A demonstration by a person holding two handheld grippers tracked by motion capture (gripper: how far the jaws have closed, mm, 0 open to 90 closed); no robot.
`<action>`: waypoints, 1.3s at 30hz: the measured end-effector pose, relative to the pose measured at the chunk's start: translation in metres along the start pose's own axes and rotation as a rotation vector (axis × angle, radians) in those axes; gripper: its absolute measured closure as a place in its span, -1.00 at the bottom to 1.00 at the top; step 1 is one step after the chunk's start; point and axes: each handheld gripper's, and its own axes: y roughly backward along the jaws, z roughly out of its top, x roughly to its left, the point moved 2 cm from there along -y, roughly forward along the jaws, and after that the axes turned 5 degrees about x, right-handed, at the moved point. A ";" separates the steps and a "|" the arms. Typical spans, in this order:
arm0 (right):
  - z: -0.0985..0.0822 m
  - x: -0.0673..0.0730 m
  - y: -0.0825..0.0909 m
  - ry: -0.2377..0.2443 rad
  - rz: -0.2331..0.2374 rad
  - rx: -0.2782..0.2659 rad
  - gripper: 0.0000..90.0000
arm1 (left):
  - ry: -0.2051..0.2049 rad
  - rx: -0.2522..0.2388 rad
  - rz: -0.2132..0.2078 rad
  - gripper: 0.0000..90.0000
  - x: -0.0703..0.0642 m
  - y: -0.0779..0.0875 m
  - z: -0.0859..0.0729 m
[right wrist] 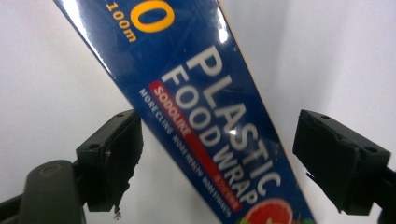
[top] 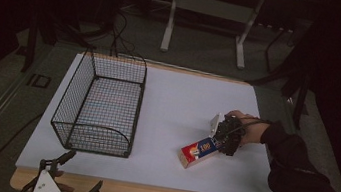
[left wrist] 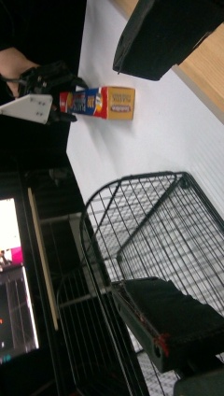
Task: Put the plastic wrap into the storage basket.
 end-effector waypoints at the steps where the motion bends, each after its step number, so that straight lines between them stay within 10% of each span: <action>1: 0.001 0.000 -0.001 0.015 0.004 0.003 -0.64 | 0.003 0.002 0.010 -1.00 0.000 0.002 0.000; 14: 0.010 -0.006 -0.023 0.175 0.089 0.026 -0.49 | 0.053 0.016 0.106 -1.00 0.007 0.014 -0.005; 31: 0.007 -0.006 -0.025 0.256 0.100 0.030 -0.28 | 0.036 0.047 0.086 -1.00 0.004 0.006 -0.006; 39: 0.014 -0.017 -0.008 0.079 0.143 -0.007 -0.22 | 0.031 0.038 0.079 -1.00 0.004 0.006 -0.005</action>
